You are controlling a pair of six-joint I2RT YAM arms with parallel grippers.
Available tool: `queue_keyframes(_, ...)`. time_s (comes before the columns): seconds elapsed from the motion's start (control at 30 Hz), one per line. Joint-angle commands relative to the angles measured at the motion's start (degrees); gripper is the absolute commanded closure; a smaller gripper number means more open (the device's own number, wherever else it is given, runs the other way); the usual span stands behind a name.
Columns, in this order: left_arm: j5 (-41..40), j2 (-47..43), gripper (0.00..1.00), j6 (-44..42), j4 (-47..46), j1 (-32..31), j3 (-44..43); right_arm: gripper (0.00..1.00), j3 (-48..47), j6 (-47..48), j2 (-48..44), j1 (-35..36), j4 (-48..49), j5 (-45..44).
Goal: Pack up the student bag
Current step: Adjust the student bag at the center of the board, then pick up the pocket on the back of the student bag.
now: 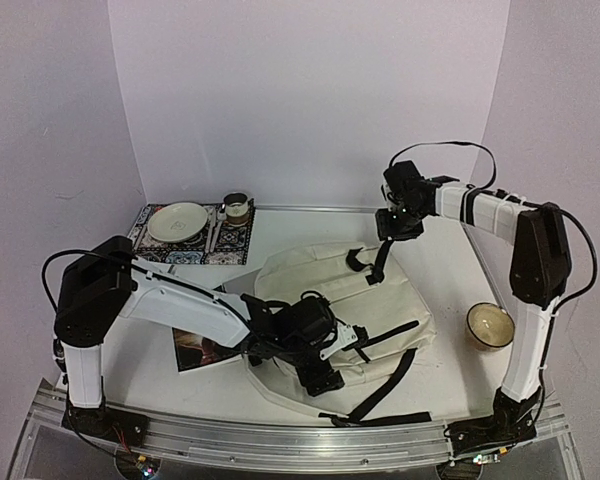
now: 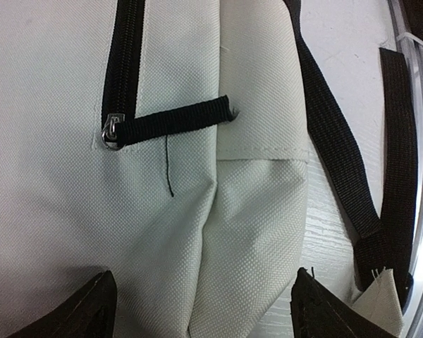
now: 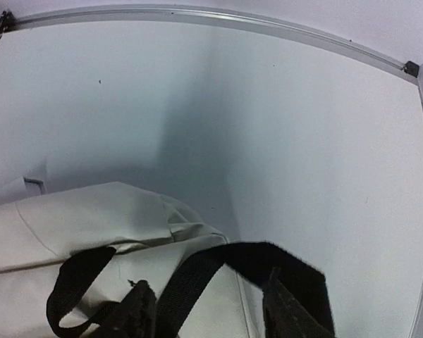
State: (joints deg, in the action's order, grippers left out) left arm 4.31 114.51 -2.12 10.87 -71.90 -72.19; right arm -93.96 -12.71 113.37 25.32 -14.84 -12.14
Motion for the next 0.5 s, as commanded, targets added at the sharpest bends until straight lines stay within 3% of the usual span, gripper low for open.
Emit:
queue_keyframes(0.0,-2.4,-3.84,0.12,3.96,0.4,0.49,-0.06,0.4,7.59,0.26,-8.57,0.24,-6.84,5.88)
queue_keyframes(0.2,-7.06,-5.79,0.08,13.01,0.39,0.48,-0.6,0.31,20.13,-0.68,-20.87,4.56,-10.71,7.65)
queue_keyframes(0.47,-10.48,-11.97,0.06,29.28,0.49,0.38,4.78,0.36,33.13,-5.94,-33.1,13.45,-13.14,11.61)
